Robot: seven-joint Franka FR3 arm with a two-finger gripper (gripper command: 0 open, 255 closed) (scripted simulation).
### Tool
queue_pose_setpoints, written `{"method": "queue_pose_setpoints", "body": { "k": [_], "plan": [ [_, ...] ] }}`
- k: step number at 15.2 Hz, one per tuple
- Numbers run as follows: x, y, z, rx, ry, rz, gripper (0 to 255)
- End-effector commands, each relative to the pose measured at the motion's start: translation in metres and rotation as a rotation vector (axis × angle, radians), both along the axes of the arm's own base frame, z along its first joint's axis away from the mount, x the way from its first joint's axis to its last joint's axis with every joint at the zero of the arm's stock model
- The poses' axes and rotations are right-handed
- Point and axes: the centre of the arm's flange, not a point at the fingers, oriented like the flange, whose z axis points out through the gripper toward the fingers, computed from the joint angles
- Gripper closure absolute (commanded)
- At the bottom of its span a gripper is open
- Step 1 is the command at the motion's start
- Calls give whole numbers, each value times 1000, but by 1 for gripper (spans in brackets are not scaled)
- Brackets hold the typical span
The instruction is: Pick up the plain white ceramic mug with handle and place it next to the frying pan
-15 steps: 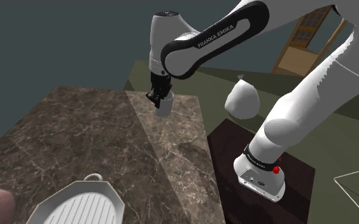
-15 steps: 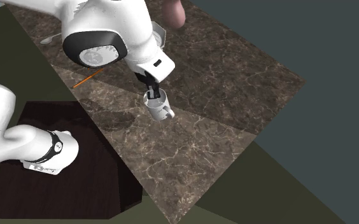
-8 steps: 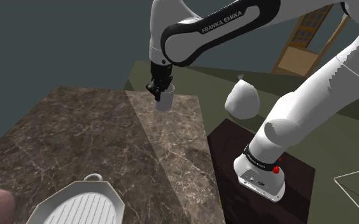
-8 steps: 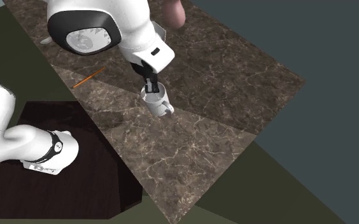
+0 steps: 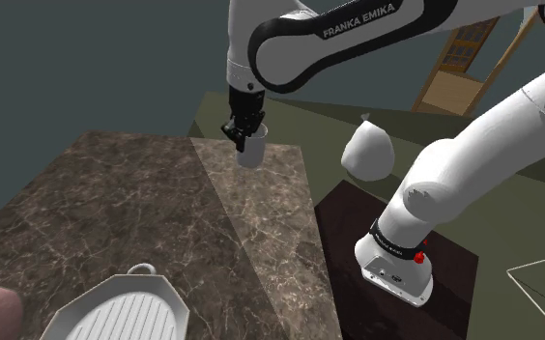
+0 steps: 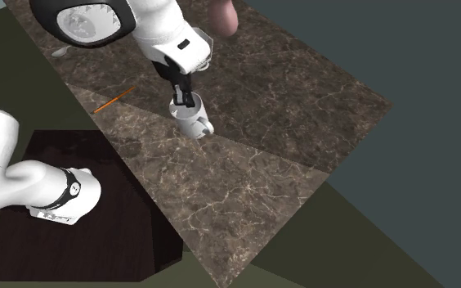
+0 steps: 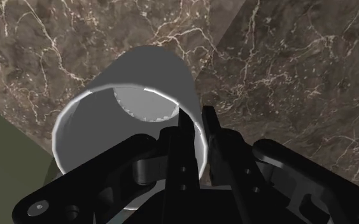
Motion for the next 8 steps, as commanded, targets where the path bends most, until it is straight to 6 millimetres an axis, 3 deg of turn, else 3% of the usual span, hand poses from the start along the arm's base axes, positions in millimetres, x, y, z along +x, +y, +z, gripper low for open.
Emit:
{"method": "queue_pose_setpoints", "body": {
  "k": [1, 8],
  "plan": [
    [-20, 12, 0, 0, 0, -1, 255],
    [-94, 66, 1, 0, 0, -1, 255]
  ]
}}
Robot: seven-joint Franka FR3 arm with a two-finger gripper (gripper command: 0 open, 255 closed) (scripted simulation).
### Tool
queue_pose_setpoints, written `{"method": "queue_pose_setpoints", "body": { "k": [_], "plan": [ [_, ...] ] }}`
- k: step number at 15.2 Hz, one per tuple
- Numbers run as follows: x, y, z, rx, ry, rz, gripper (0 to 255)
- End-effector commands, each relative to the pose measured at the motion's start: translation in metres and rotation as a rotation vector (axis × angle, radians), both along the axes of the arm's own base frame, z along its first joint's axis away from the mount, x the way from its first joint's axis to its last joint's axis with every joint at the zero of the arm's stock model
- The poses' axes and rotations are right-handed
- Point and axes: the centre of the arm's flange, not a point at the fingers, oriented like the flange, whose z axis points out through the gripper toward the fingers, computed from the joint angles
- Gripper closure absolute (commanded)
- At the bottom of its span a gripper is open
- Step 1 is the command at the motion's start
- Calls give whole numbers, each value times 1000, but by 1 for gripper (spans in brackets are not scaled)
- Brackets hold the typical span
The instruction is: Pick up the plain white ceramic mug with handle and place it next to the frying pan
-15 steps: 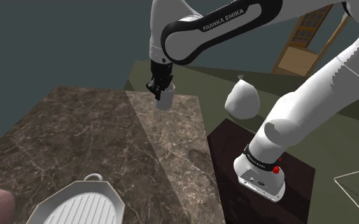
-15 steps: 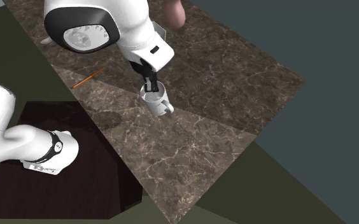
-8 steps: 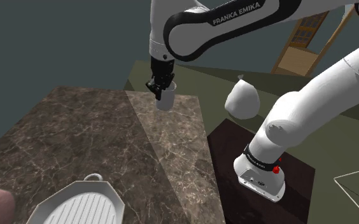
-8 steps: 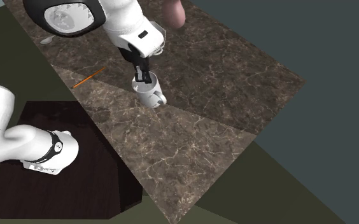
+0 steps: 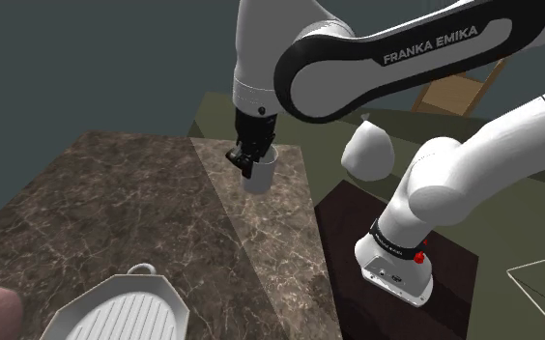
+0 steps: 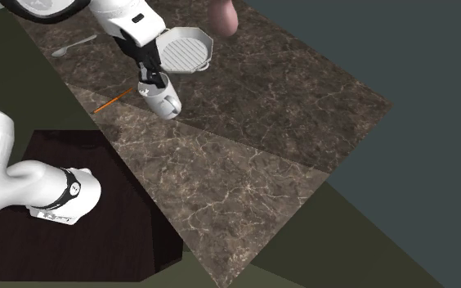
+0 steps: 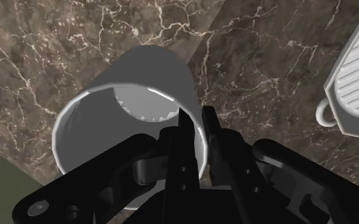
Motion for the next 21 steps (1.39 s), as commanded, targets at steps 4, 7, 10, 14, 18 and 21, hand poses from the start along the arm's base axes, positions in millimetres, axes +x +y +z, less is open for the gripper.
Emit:
{"method": "queue_pose_setpoints", "body": {
  "k": [4, 7, 10, 14, 18, 21],
  "plan": [
    [-61, 45, 0, 0, 0, -1, 255],
    [-61, 45, -16, 0, 0, -1, 255],
    [-61, 45, -31, 0, 0, -1, 255],
    [-61, 45, -53, 0, 0, -1, 255],
    [-61, 45, -74, 0, 0, -1, 255],
    [-61, 45, -90, 0, 0, -1, 255]
  ]
}}
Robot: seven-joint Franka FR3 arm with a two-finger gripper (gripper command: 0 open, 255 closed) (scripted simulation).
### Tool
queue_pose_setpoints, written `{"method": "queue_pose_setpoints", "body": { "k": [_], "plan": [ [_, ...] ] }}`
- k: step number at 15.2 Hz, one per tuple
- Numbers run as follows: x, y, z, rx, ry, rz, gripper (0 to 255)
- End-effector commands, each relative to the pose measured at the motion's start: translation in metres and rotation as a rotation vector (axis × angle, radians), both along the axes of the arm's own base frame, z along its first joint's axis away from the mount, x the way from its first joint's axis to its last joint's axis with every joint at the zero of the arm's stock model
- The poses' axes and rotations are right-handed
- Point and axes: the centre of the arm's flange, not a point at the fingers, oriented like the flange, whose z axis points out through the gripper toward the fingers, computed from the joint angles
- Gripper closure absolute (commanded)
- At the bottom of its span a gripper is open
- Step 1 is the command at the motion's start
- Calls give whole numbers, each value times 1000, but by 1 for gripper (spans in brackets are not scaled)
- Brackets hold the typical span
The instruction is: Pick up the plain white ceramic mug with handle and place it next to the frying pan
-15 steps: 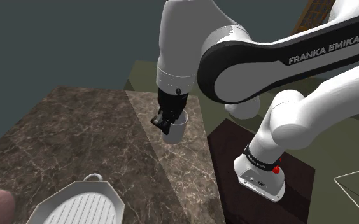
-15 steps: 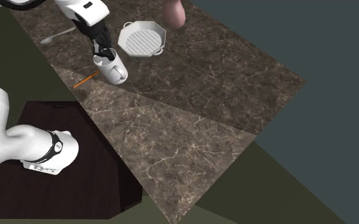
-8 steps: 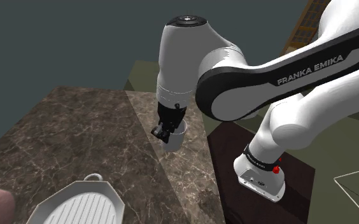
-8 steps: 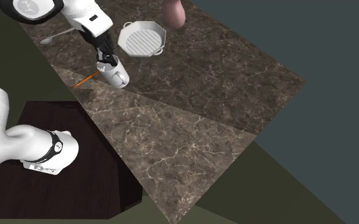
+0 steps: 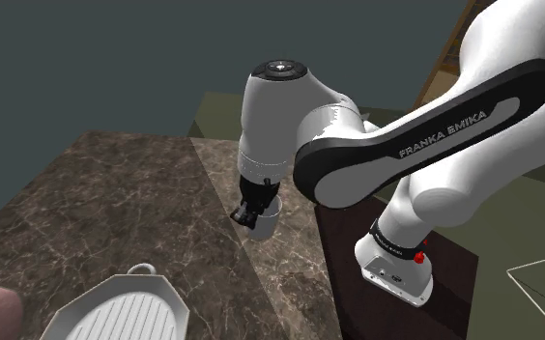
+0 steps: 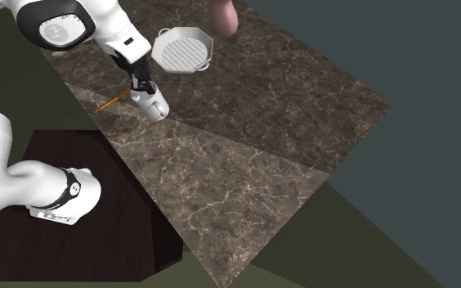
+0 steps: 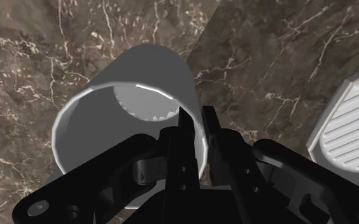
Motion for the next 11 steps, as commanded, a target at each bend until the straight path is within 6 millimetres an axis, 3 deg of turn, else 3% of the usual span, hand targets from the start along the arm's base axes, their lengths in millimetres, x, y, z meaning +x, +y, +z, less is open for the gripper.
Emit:
{"method": "queue_pose_setpoints", "body": {
  "k": [1, 11],
  "plan": [
    [1, 1, -11, 1, -1, 0, 255],
    [1, 1, -63, 1, -1, 0, 255]
  ]
}}
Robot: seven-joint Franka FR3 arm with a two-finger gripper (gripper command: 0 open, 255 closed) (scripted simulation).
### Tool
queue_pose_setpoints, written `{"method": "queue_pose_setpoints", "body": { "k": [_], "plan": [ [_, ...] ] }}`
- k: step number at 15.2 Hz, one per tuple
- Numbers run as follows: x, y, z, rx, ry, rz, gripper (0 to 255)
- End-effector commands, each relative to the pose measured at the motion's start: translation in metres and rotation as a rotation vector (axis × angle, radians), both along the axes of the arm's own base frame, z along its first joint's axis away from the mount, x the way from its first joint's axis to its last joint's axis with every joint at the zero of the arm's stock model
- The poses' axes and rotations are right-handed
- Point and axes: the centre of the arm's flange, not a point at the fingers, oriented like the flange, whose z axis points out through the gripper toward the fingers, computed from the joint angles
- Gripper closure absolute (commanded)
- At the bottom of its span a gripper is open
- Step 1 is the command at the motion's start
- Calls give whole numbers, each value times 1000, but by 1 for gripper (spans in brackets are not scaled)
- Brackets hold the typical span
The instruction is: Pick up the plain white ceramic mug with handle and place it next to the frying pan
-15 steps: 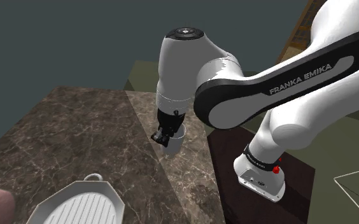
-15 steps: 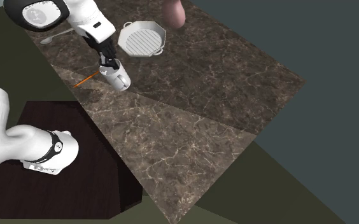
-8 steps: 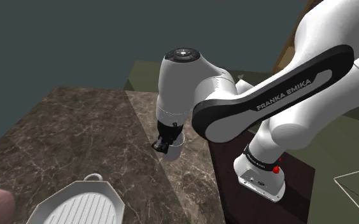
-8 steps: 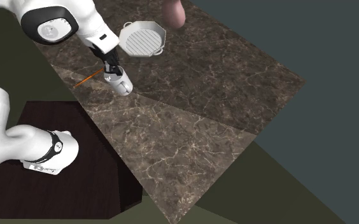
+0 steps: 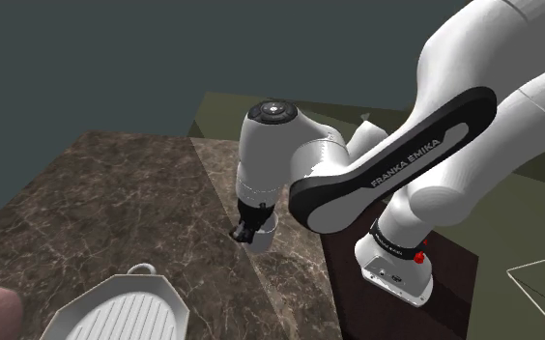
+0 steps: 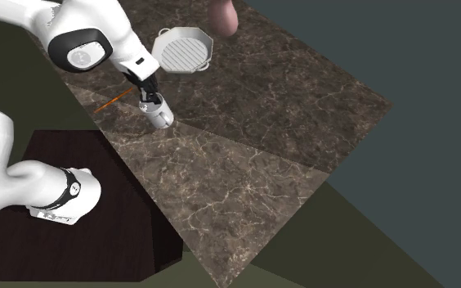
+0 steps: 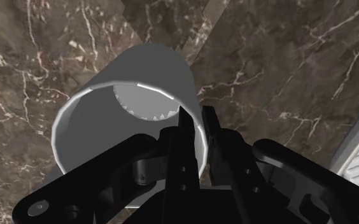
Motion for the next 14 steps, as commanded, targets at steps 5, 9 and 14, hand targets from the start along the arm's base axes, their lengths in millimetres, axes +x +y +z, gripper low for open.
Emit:
{"method": "queue_pose_setpoints", "body": {
  "k": [5, 9, 14],
  "plan": [
    [-1, 0, -23, 1, 0, 0, 255],
    [-1, 0, -23, 1, 0, 0, 255],
    [-1, 0, -23, 1, 0, 0, 0]
  ]
}}
